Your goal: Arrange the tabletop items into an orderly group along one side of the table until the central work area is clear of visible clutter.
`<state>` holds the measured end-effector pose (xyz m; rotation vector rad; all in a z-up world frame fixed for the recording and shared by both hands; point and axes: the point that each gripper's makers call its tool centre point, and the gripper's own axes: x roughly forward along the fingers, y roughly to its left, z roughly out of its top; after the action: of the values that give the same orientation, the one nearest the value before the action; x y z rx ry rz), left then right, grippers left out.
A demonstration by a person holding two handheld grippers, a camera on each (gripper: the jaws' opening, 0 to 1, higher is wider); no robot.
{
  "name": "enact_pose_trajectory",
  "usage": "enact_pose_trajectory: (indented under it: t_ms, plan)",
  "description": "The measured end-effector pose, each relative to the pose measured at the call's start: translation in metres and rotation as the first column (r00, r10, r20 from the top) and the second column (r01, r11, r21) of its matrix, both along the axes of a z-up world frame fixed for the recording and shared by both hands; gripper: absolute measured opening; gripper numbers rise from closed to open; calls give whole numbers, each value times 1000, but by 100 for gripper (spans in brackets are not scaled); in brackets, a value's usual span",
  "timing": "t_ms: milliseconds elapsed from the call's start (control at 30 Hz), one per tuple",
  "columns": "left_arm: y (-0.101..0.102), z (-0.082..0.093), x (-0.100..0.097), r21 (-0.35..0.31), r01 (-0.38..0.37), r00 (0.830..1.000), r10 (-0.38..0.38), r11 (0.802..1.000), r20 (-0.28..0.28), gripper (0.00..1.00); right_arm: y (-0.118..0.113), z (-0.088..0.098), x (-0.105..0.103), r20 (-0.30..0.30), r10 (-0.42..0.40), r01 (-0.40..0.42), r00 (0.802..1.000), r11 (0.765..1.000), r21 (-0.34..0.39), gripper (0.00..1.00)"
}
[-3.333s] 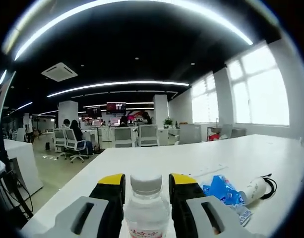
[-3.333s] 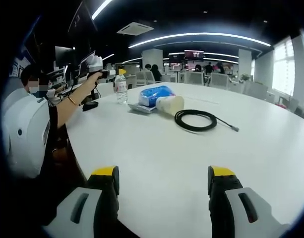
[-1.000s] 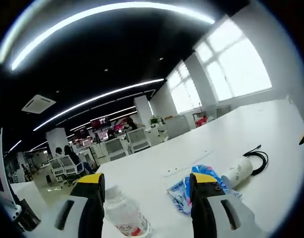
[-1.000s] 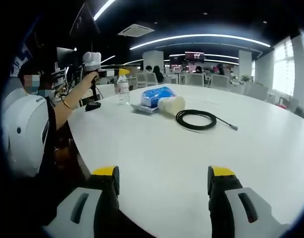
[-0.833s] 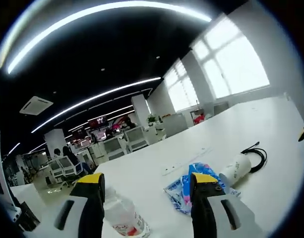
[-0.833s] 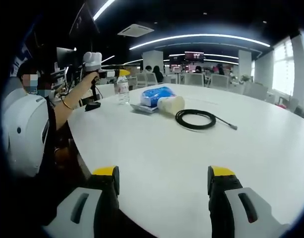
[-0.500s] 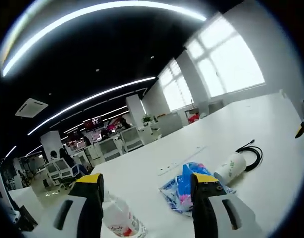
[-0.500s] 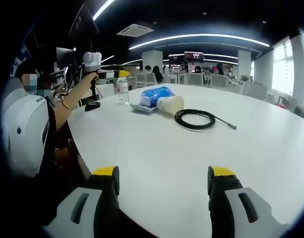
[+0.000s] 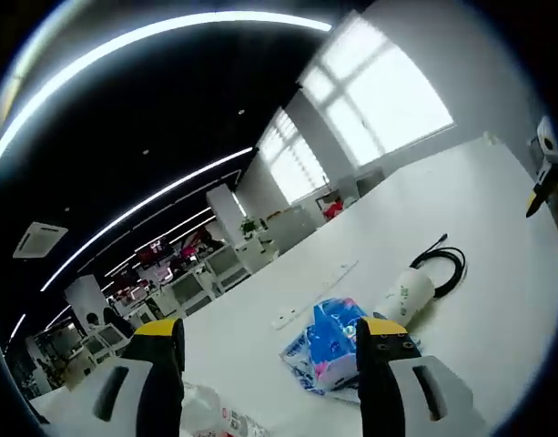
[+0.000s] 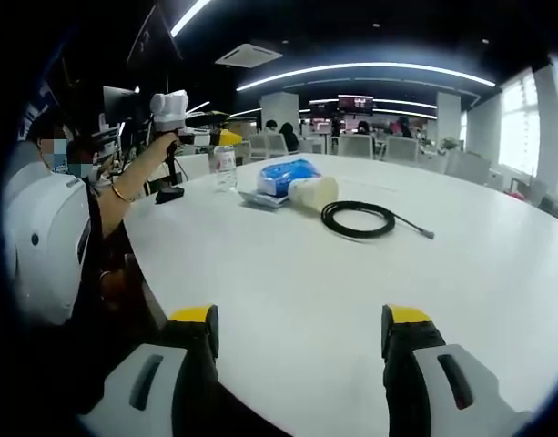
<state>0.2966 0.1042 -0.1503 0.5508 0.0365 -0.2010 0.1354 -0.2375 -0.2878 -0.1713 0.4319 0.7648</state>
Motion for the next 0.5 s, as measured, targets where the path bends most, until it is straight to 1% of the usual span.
enact_pose_trajectory:
  t_ms: [100, 200, 300, 400, 433, 500]
  plan:
    - [-6, -2, 0, 22, 15, 1000, -14, 1000, -4, 77, 0, 0, 0, -1, 0, 0, 1000, 1000, 0, 70]
    - [-11, -8, 2, 37, 39, 999, -38, 999, -29, 77, -1, 0, -1, -1, 1, -1, 1000, 1000, -3, 70]
    - [-16, -13, 3, 52, 54, 998, -52, 997, -41, 77, -1, 0, -2, 0, 1, -1, 1000, 1000, 2, 70]
    - [-22, -16, 3, 67, 73, 997, -70, 995, -45, 77, -1, -1, -2, -1, 0, 0, 1000, 1000, 1, 70]
    - [-28, -17, 4, 83, 89, 995, -85, 993, -47, 78, -2, -1, -3, -1, -2, 2, 1000, 1000, 0, 70]
    - [-31, -19, 4, 94, 97, 994, -92, 991, -55, 78, -2, -2, -3, -4, -3, 3, 1000, 1000, 0, 70]
